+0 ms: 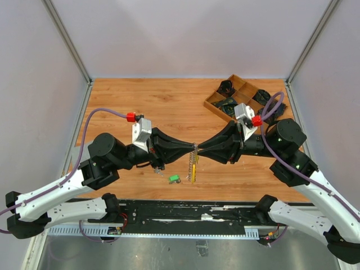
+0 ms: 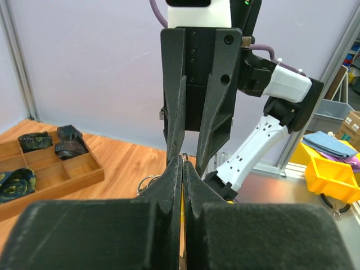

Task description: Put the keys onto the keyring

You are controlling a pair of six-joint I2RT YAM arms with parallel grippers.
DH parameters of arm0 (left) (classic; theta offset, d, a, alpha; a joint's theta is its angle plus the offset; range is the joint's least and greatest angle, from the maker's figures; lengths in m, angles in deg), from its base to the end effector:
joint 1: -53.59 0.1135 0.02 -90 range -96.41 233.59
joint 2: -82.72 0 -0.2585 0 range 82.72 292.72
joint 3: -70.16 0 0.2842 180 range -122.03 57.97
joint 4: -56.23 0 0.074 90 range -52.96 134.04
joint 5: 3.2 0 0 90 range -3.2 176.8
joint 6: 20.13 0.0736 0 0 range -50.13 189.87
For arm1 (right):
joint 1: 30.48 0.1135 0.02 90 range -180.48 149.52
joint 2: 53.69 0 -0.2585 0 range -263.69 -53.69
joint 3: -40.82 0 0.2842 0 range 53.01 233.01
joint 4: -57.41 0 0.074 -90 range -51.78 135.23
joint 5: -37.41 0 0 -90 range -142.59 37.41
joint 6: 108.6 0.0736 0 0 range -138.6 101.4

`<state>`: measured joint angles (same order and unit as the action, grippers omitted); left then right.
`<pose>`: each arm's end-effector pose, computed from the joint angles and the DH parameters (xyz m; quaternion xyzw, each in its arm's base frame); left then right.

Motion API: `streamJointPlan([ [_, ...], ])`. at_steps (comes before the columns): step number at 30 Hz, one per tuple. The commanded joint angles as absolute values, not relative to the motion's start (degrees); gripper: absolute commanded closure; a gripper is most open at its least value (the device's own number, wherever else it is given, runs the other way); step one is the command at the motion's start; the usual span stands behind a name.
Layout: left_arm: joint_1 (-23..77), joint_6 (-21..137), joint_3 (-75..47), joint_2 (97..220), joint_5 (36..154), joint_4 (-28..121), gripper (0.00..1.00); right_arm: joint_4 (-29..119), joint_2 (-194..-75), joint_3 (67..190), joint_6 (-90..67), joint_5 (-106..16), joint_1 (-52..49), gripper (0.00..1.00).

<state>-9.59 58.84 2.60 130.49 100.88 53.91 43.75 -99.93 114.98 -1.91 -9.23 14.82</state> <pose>0.0979 -0.2333 0.4448 0.3468 0.4839 -0.5406 0.5945 0.1160 0.1890 0.4647 -0.4235 0.4807 0.5722 0.5120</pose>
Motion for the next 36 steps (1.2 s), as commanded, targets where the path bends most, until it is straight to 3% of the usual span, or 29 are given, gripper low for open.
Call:
streamJointPlan([
  [1, -9.9, 58.27, 3.04, 130.12, 101.34, 57.3, 1.0, 47.2, -99.99, 114.46, -0.78, -6.84, 14.13, 0.75],
  [14, -9.94, 58.26, 3.2, 130.31, 101.36, 57.64, 1.0, 48.04, -101.31, 114.64, -0.41, -6.23, 14.63, 0.85],
  [19, -9.87, 58.43, 3.04, 130.28, 101.16, 57.56, 1.0, 48.17, -101.6, 114.66, -0.54, -5.6, 14.73, 0.99],
  [24, -9.92, 58.61, 3.05, 130.34, 101.08, 57.16, 0.99, 44.28, -101.25, 116.75, -3.38, -6.18, 14.7, 0.99],
  [27, -9.87, 58.79, 3.12, 130.14, 100.81, 56.41, 0.9, 36.66, -101.66, 120.31, -8.42, -6.91, 14.73, 0.99],
  [31, -9.91, 59.29, 2.94, 129.76, 100.7, 54.95, 0.67, 19.73, -104.32, 128.25, -16.91, -6.97, 14.75, 0.99],
  [36, -9.91, 60.23, 2.24, 130.13, 99.54, 52.23, 0.59, -0.05, -109.09, 139.0, -25.73, -10.12, 14.77, 0.99],
])
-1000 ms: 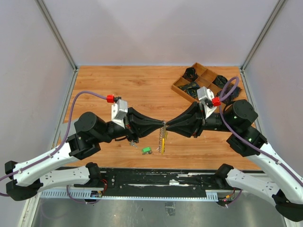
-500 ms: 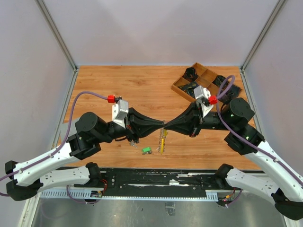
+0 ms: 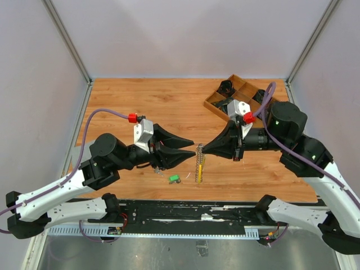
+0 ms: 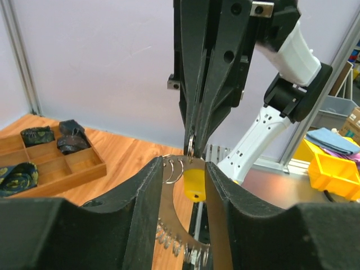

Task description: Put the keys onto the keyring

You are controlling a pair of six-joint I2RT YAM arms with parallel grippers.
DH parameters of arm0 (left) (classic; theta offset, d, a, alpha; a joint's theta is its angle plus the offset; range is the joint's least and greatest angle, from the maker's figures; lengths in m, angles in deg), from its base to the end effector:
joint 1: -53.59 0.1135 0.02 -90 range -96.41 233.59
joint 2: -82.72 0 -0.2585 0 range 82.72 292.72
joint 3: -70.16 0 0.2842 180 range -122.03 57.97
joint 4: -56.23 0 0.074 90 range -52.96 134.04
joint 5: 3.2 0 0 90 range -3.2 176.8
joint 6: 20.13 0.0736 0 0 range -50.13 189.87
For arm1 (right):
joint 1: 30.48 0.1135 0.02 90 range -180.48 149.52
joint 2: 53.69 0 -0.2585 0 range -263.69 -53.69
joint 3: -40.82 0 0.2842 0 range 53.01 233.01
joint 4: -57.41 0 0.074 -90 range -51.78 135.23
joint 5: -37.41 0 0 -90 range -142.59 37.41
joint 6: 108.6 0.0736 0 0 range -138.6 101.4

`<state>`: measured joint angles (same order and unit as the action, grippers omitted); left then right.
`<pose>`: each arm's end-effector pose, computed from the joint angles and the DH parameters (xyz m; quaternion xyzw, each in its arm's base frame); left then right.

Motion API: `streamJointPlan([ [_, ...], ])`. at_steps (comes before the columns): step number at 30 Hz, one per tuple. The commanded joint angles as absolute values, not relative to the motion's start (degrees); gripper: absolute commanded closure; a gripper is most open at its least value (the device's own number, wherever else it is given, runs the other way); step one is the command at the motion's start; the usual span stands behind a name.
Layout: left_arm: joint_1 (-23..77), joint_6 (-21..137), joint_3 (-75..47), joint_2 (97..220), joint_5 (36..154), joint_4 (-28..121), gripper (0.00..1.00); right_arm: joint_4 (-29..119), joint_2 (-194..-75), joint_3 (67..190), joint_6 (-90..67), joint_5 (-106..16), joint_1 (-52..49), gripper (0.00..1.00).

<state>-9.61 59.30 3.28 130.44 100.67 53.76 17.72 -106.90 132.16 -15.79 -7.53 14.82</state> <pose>0.0987 -0.2346 0.4398 0.3495 0.4883 -0.5356 0.5937 0.1140 0.1892 0.4926 -0.4889 0.5202 0.5133 0.4763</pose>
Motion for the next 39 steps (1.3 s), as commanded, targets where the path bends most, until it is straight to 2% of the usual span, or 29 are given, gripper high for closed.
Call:
streamJointPlan([
  [1, -9.94, 60.4, 2.25, 130.15, 99.23, 52.08, 0.58, -3.06, -109.89, 140.69, -26.79, -10.96, 14.76, 0.99],
  [6, -9.88, 61.06, 2.42, 130.17, 98.3, 51.34, 0.56, -18.54, -115.13, 151.25, -30.64, -16.23, 15.07, 0.99],
  [7, -9.87, 61.2, 2.55, 130.13, 98.38, 51.38, 0.52, -21.43, -116.36, 153.08, -31.06, -17.92, 15.3, 0.99],
  [8, -9.88, 61.31, 2.66, 129.97, 98.54, 51.43, 0.44, -24.04, -117.74, 154.89, -31.28, -19.59, 15.78, 0.99],
  [10, -9.94, 61.43, 2.93, 129.99, 98.38, 51.34, 0.43, -28.51, -119.9, 158.11, -31.22, -24.05, 17.26, 0.99],
  [15, -9.94, 62.14, 2.89, 131.18, 99.03, 50.74, 0.49, -35.62, -124.55, 163.22, -28.76, -36.05, 23.09, 0.99],
  [17, -9.88, 62.6, 2.47, 131.99, 99.36, 50.04, 0.51, -36.88, -126.13, 164.43, -27.72, -37.22, 23.62, 0.99],
  [34, -9.89, 65.18, -0.23, 137.21, 102.1, 47.16, 0.58, -31.59, -127.22, 163.12, -26.87, -26.38, 24.27, 1.0],
  [39, -9.91, 65.62, -1.15, 138.32, 103.94, 46.79, 0.67, -30.01, -126.91, 161.51, -26.94, -24.89, 24.36, 0.99],
])
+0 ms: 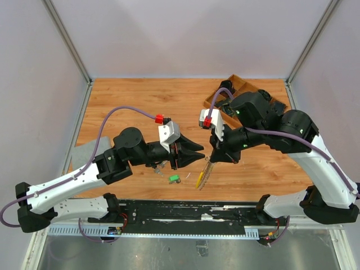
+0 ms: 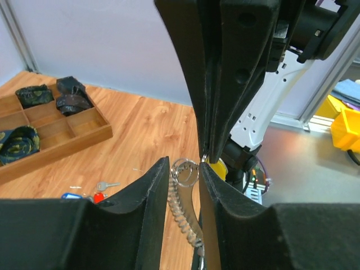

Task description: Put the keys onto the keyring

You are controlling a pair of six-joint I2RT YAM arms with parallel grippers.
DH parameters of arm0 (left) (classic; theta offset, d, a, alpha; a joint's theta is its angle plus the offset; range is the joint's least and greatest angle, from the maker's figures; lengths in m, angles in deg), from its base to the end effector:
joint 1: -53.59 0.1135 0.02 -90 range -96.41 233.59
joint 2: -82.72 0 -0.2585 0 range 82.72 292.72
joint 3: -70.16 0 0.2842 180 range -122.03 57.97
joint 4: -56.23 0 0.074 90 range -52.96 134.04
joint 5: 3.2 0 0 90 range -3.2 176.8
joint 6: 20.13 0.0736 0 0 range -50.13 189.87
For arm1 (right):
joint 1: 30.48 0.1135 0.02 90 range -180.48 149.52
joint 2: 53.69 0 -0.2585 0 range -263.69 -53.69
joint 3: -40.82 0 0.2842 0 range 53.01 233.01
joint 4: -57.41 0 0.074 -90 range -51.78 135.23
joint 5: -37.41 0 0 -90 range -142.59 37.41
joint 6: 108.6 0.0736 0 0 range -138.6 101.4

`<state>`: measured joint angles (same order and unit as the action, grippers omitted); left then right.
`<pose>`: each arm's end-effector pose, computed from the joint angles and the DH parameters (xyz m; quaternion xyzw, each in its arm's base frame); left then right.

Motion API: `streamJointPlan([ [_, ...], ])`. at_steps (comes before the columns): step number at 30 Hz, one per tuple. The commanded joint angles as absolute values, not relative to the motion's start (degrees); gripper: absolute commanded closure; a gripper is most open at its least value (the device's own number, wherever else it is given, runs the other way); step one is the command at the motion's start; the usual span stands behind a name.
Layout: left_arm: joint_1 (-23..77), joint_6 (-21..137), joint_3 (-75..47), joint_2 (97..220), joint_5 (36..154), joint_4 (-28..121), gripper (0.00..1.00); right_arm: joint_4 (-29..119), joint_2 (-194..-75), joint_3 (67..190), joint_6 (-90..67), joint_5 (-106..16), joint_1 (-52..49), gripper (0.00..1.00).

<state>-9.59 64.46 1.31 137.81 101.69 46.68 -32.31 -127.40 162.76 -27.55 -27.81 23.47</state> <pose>0.1152 -0.2699 0.4037 0.4091 0.5451 -0.4822 0.5504 0.1176 0.2141 0.4803 -0.5398 0.7137 0.3343 0.2958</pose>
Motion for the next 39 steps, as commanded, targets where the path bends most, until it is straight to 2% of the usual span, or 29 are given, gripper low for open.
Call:
streamJointPlan([
  [1, -9.89, 65.75, -1.24, 138.47, 104.3, 46.58, 0.69, -29.67, -126.86, 161.4, -26.99, -24.35, 24.38, 0.99],
  [6, -9.91, 66.63, -1.92, 139.05, 105.44, 44.76, 0.74, -28.79, -126.78, 161.46, -27.16, -23.42, 24.43, 0.99],
  [23, -9.91, 66.75, -2.44, 139.45, 106.7, 43.6, 0.78, -26.97, -126.29, 160.61, -26.9, -22.31, 24.45, 0.99],
  [32, -9.89, 66.48, -1.78, 136.87, 104.17, 43.7, 0.76, -30.88, -126.24, 160.02, -28.41, -25.68, 24.47, 0.99],
  [39, -9.89, 66.25, -1.55, 137.25, 104.77, 43.75, 0.69, -29.09, -126.21, 160.03, -27.95, -26.05, 24.45, 0.99],
])
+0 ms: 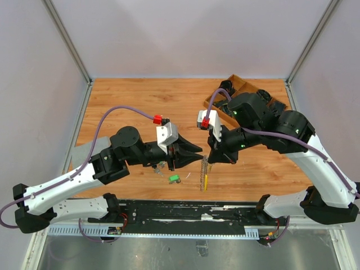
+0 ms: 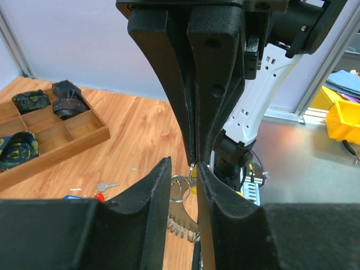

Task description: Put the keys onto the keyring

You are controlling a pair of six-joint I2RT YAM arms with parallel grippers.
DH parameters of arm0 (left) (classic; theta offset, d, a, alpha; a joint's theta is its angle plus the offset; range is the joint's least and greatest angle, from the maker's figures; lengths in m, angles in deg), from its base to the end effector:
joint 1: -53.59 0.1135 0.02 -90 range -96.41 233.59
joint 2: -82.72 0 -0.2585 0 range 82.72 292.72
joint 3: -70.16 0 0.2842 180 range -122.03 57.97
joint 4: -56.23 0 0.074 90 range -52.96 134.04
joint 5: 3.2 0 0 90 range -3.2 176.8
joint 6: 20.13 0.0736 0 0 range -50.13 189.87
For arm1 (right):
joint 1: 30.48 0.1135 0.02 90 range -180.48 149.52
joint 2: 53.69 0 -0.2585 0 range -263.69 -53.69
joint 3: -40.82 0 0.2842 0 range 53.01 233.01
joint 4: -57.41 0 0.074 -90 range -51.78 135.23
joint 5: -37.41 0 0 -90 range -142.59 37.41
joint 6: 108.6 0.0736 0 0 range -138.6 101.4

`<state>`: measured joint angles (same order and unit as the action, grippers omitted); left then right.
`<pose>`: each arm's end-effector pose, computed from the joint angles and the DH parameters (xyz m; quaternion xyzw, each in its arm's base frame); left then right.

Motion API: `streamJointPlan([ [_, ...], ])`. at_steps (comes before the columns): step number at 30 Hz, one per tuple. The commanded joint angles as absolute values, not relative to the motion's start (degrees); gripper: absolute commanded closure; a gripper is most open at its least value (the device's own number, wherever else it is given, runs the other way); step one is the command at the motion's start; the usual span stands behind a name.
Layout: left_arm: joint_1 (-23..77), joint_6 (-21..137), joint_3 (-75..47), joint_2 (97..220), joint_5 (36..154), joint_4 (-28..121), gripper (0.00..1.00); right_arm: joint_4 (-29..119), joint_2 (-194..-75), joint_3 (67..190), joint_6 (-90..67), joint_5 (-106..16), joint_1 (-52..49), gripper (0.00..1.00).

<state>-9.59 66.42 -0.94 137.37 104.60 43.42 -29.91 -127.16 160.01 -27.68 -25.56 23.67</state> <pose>0.1093 -0.2661 0.4140 0.4345 0.5301 -0.4842 0.5439 0.1189 0.2216 0.4721 -0.5465 0.7050 0.3496 0.2864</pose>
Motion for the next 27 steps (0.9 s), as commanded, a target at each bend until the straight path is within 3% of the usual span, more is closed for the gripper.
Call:
streamJointPlan([
  [1, -9.91, 66.22, -1.53, 137.41, 104.91, 43.84, 0.68, -28.71, -126.2, 160.11, -27.92, -25.78, 24.46, 0.99],
  [12, -9.92, 66.08, -1.68, 138.79, 107.03, 43.98, 0.69, -26.03, -125.47, 159.79, -27.15, -24.88, 24.4, 0.99],
  [19, -9.95, 66.04, -1.91, 139.01, 107.06, 43.78, 0.84, -24.73, -124.4, 159.27, -27.04, -24.75, 24.37, 0.99],
  [27, -9.91, 66.0, -2.28, 139.45, 107.49, 44.25, 0.83, -23.75, -123.91, 158.44, -26.88, -24.98, 24.45, 0.99],
])
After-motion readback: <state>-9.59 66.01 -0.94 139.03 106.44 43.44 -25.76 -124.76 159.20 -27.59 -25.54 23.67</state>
